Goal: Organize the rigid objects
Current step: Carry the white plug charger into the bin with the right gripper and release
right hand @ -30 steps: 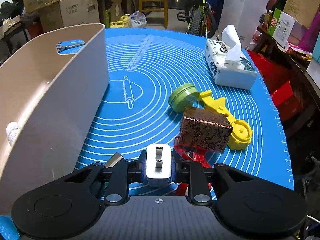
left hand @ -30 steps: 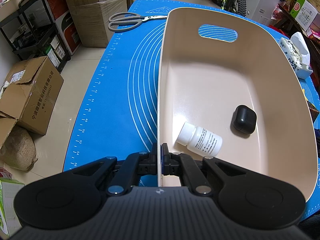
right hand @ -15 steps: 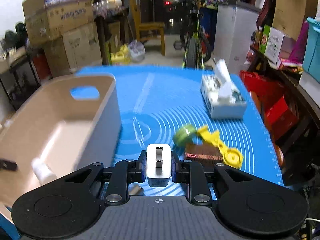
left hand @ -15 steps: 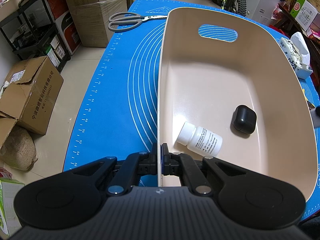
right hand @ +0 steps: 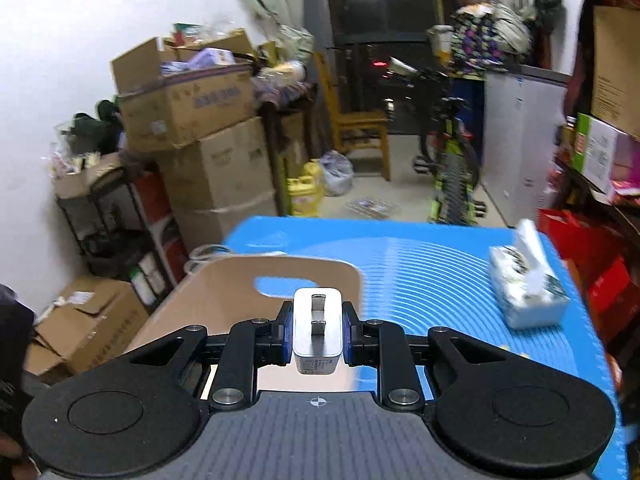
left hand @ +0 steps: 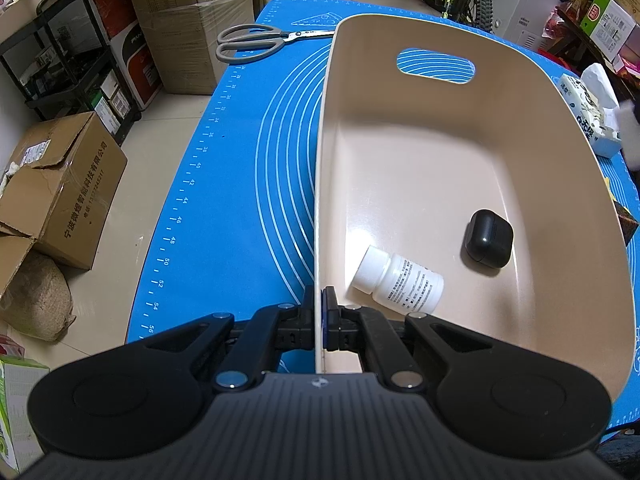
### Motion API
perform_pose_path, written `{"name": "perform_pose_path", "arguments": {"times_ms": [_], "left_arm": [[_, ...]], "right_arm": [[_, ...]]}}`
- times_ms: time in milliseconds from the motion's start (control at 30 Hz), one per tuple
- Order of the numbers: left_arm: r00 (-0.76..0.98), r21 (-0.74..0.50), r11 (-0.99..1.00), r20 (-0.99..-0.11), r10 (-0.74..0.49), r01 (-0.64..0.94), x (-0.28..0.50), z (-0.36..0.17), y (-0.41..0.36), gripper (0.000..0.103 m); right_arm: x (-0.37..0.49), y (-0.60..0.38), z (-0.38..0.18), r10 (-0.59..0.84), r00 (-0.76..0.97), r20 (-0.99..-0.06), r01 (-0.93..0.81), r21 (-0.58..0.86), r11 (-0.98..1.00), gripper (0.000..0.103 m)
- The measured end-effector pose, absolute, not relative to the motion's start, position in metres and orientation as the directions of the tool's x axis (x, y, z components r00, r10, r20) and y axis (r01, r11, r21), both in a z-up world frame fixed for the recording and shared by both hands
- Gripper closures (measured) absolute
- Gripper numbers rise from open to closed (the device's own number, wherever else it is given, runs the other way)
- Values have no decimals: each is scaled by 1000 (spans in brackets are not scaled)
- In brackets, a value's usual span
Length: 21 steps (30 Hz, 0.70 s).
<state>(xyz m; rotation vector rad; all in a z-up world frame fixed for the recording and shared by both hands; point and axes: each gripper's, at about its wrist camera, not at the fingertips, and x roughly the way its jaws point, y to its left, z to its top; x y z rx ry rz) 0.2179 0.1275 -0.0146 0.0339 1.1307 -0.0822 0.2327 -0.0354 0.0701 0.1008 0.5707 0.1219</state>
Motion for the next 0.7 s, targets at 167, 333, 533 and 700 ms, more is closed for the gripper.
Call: {"name": "perform_pose_path", "arguments": {"times_ms": [167, 333, 533, 700], "left_arm": [[423, -19, 996, -905, -53, 85, 218, -15, 129, 99], [422, -13, 996, -905, -48, 86, 218, -15, 128, 99], [422, -12, 996, -905, -47, 86, 219, -16, 128, 99], [422, -9, 996, -905, -46, 88, 219, -16, 128, 99]], "right_arm": [[244, -2, 69, 206, 819, -536, -163, 127, 978, 71], [256, 27, 50, 241, 765, -597, -218, 112, 970, 71], [262, 50, 21, 243, 679, -692, -255, 87, 963, 71], [266, 61, 3, 229, 604, -763, -270, 75, 960, 71]]}}
